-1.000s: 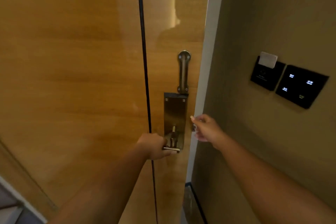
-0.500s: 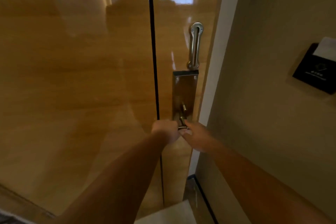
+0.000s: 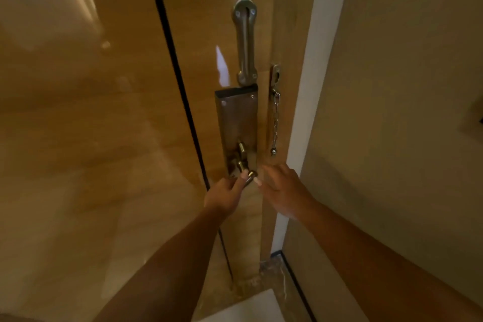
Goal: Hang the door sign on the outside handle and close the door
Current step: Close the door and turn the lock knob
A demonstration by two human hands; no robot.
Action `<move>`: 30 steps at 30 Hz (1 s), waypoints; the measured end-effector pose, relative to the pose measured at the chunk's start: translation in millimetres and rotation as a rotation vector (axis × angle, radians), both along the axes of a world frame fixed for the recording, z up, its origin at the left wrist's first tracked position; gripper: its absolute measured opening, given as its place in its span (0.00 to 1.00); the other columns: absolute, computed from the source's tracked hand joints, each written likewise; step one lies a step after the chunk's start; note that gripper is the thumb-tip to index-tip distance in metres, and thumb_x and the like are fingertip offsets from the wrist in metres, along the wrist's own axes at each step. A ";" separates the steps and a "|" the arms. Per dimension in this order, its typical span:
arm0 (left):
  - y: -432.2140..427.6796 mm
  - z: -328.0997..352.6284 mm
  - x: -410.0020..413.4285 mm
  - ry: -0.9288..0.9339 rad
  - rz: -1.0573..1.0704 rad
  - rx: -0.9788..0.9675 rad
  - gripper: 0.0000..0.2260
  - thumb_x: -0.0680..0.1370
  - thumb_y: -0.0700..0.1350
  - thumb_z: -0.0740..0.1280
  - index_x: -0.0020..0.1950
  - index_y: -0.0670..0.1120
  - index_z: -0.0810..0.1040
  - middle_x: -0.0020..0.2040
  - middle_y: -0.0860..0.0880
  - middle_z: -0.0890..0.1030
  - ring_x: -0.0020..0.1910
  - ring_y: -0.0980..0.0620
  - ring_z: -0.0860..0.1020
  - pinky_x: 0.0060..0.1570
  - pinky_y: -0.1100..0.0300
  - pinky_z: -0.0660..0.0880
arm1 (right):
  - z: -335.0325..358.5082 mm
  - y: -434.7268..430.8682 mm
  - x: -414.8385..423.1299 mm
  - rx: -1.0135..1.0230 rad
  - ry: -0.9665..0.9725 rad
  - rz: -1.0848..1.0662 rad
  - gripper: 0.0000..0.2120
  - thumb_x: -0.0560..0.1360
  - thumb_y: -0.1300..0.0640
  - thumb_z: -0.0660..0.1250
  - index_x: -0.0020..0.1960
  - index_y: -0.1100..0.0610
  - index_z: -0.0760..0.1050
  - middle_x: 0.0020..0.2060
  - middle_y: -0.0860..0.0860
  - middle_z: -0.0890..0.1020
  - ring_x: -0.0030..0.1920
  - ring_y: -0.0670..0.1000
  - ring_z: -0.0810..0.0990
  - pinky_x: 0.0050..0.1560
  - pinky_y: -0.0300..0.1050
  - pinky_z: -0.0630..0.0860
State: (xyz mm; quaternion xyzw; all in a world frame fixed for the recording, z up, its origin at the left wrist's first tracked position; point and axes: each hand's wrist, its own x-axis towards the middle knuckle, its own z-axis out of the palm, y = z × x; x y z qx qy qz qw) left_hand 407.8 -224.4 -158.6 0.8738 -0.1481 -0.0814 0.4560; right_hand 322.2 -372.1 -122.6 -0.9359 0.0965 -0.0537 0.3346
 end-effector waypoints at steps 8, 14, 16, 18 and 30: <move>-16.0 -23.1 26.9 -0.167 0.046 0.007 0.31 0.68 0.74 0.46 0.24 0.51 0.69 0.25 0.51 0.72 0.28 0.46 0.75 0.31 0.52 0.71 | -38.5 -26.3 25.7 0.236 0.077 -0.011 0.19 0.76 0.38 0.55 0.61 0.45 0.72 0.58 0.47 0.74 0.55 0.48 0.73 0.49 0.42 0.71; -20.7 -22.8 48.6 -0.224 0.088 0.088 0.28 0.72 0.69 0.44 0.26 0.51 0.67 0.26 0.49 0.72 0.30 0.47 0.74 0.28 0.57 0.64 | -23.5 -15.1 57.8 0.308 -0.003 0.006 0.12 0.73 0.34 0.54 0.50 0.35 0.72 0.42 0.36 0.76 0.44 0.37 0.75 0.39 0.35 0.68; -22.5 -26.2 50.7 -0.274 0.105 0.120 0.26 0.74 0.67 0.45 0.29 0.51 0.68 0.26 0.51 0.71 0.29 0.48 0.72 0.26 0.60 0.60 | -20.2 -17.2 65.7 0.313 0.004 0.032 0.09 0.74 0.35 0.55 0.46 0.33 0.72 0.40 0.38 0.78 0.42 0.37 0.77 0.37 0.35 0.68; -23.8 -28.7 50.2 -0.314 0.118 0.148 0.23 0.75 0.64 0.46 0.31 0.51 0.69 0.26 0.50 0.71 0.29 0.46 0.72 0.25 0.60 0.57 | -18.3 -20.7 70.9 0.340 0.018 0.048 0.10 0.73 0.34 0.56 0.45 0.35 0.73 0.40 0.38 0.79 0.43 0.37 0.77 0.38 0.37 0.69; -24.7 -27.4 61.0 -0.395 0.061 0.185 0.29 0.77 0.61 0.48 0.37 0.41 0.77 0.31 0.41 0.77 0.34 0.39 0.76 0.30 0.57 0.61 | -30.7 -15.3 66.5 0.446 0.067 0.083 0.18 0.75 0.38 0.58 0.44 0.50 0.78 0.33 0.47 0.78 0.35 0.47 0.78 0.40 0.45 0.76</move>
